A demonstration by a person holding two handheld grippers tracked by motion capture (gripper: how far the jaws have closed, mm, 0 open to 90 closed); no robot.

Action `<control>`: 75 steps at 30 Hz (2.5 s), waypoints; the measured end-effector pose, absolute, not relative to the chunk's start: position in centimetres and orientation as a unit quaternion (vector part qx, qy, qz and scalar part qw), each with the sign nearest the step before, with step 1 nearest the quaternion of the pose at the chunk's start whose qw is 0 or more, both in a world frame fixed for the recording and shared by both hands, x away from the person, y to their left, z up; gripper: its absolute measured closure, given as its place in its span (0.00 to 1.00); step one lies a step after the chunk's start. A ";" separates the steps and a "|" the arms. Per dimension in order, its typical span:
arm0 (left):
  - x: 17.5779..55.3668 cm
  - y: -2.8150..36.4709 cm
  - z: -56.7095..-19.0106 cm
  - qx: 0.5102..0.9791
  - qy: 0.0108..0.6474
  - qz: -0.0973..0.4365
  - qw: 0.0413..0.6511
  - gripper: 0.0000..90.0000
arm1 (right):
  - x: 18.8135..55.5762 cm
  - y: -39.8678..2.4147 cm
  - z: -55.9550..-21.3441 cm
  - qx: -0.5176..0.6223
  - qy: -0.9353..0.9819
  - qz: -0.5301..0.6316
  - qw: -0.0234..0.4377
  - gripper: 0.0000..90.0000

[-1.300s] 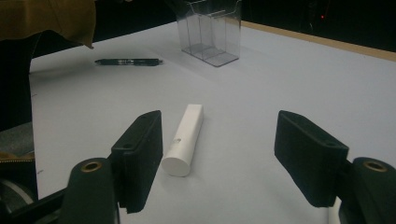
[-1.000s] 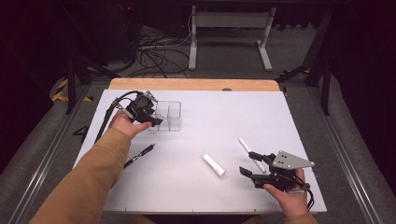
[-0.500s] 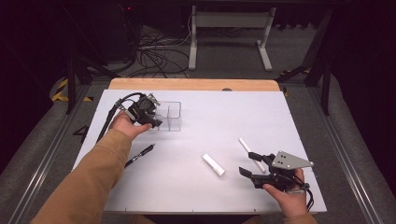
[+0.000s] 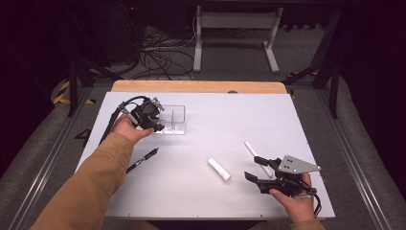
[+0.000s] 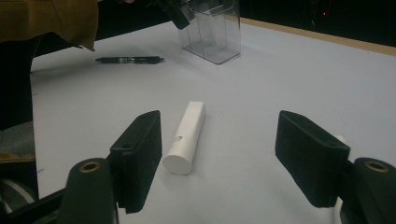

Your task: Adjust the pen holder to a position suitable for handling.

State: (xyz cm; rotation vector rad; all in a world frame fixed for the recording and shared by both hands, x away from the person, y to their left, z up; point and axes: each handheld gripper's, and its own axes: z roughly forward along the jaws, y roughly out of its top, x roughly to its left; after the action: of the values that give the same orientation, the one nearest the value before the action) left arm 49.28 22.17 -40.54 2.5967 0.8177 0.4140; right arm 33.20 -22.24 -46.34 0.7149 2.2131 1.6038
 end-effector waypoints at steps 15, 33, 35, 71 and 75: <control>48.2 21.4 -39.9 0.948 0.221 0.144 0.177 0.97 | 33.2 -22.2 -46.4 0.251 0.772 0.563 0.155 0.36; 45.4 16.2 -37.6 0.962 0.073 0.130 0.229 0.97 | 33.1 -22.3 -46.4 0.250 0.769 0.567 0.154 0.36; 45.3 16.0 -37.7 0.963 0.067 0.126 0.227 0.97 | 33.1 -22.3 -46.4 0.251 0.769 0.568 0.154 0.36; 46.6 14.3 -39.9 0.974 -0.016 0.059 0.216 0.95 | 32.4 -22.9 -46.7 0.263 0.767 0.565 0.155 0.35; 46.5 14.4 -39.7 0.974 -0.004 0.062 0.217 0.89 | 32.4 -22.9 -46.7 0.263 0.766 0.565 0.155 0.35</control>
State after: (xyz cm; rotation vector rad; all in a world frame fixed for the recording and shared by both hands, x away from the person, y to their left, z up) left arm 46.50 14.37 -39.70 2.6984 -0.0117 0.1730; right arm 32.41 -22.92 -46.69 0.7526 2.1960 1.6196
